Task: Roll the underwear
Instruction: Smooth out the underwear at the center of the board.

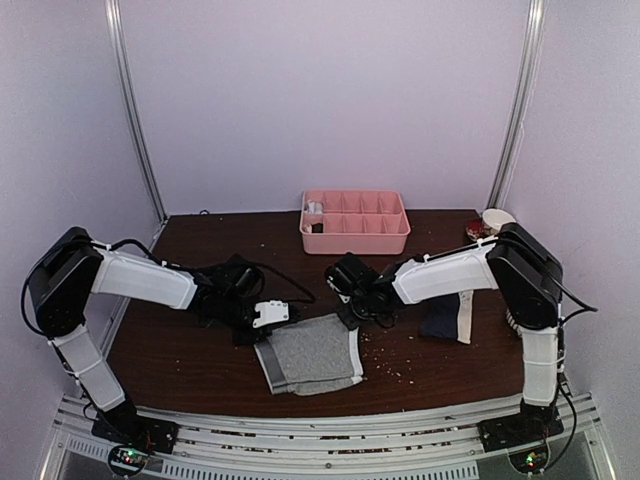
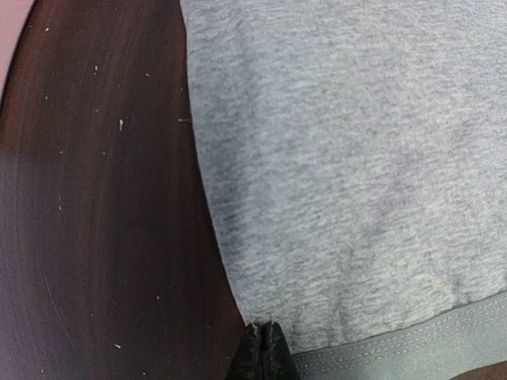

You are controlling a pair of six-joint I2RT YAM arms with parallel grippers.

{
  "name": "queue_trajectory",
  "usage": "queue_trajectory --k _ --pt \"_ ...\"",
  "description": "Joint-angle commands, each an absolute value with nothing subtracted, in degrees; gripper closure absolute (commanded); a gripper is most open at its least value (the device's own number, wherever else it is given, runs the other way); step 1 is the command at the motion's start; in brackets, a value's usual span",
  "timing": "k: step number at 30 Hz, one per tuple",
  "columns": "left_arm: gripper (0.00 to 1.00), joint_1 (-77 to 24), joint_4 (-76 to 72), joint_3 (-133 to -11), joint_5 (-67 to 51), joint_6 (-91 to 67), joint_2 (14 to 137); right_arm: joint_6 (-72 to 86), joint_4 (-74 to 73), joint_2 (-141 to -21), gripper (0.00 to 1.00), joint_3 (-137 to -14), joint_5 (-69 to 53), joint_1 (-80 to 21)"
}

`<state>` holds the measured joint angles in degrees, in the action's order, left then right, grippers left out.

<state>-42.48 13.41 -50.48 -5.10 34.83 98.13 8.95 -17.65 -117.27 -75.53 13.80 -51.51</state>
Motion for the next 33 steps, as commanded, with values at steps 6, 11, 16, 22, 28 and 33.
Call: queue_trajectory --k 6,11,16,22,28,33 --pt "0.80 -42.19 19.31 -53.88 -6.72 33.59 92.88 4.81 -23.99 -116.18 0.80 -85.15 18.24 -51.11" --pt "0.57 -42.20 21.18 -56.51 -7.13 33.23 89.92 4.97 -25.25 -110.09 0.55 -85.81 18.13 -51.15" --pt "0.29 -42.25 22.26 -56.78 -8.22 33.31 85.81 7.55 -26.04 -103.14 0.34 -82.45 17.67 -51.82" --pt "0.02 -43.02 23.03 -54.76 -12.72 34.76 79.03 10.89 -21.21 -94.14 0.28 -70.64 17.11 -56.08" --pt "0.08 -45.61 23.10 -51.09 -17.24 37.20 76.28 15.00 -13.18 -89.34 0.36 -59.15 16.41 -62.33" --pt "0.29 -51.45 22.02 -47.44 -18.81 40.37 76.56 17.52 -7.94 -89.15 0.49 -53.38 15.50 -65.66"
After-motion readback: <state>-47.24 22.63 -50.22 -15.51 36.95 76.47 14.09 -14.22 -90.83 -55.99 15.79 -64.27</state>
